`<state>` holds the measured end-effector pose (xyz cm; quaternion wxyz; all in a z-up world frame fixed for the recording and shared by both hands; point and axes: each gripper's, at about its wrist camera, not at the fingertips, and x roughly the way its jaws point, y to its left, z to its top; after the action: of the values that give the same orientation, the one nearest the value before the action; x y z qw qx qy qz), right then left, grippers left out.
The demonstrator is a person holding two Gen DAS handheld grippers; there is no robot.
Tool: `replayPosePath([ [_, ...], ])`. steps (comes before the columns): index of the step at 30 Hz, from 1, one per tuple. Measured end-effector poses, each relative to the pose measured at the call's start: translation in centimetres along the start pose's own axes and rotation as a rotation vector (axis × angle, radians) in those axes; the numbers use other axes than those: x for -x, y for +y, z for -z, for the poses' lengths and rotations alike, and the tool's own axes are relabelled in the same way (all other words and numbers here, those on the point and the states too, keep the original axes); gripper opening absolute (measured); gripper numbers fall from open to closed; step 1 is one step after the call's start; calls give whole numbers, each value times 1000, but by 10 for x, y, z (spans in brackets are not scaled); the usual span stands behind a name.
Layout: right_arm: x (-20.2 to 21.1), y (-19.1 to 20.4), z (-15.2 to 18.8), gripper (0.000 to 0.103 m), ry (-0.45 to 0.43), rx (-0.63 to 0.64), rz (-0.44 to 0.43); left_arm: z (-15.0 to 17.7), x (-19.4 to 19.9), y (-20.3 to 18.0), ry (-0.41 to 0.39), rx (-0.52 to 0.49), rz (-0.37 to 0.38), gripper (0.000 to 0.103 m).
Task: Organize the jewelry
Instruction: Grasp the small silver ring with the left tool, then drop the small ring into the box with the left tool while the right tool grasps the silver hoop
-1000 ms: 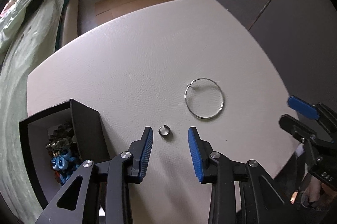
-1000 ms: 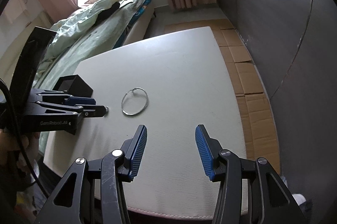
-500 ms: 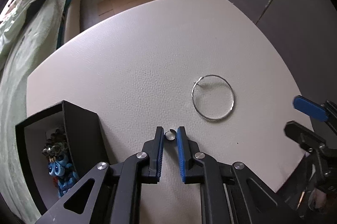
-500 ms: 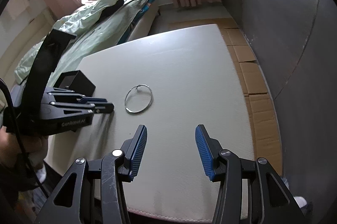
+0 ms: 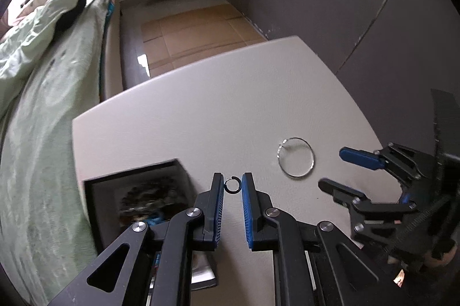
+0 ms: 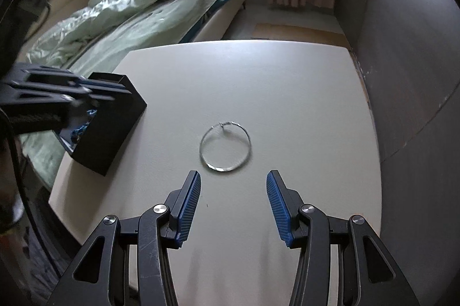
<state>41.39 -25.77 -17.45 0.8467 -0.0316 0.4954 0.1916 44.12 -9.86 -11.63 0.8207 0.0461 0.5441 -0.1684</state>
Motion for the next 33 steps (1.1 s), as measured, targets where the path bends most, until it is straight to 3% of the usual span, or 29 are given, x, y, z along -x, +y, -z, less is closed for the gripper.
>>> replayPosePath([
  [10,-19,2,-27,47,34,105,80,9,15,25,-21,34,1,13],
  [18,-42,17,-43,38,109,257,144,17,17,53,-17,77,4,13],
  [23,-53,26,-49,29,137,327,131,19,15,68,-15,97,11,13],
  [25,-54,22,-52,26,150,316,111,20,14,71,-16,103,15,13],
  [27,-54,18,-53,14,161,297,82,21,14,73,-15,106,21,13],
  [30,-53,14,-51,6,170,277,55,22,11,74,-10,103,28,13],
  [33,-50,6,-48,3,173,229,22,23,8,76,-5,109,33,13],
])
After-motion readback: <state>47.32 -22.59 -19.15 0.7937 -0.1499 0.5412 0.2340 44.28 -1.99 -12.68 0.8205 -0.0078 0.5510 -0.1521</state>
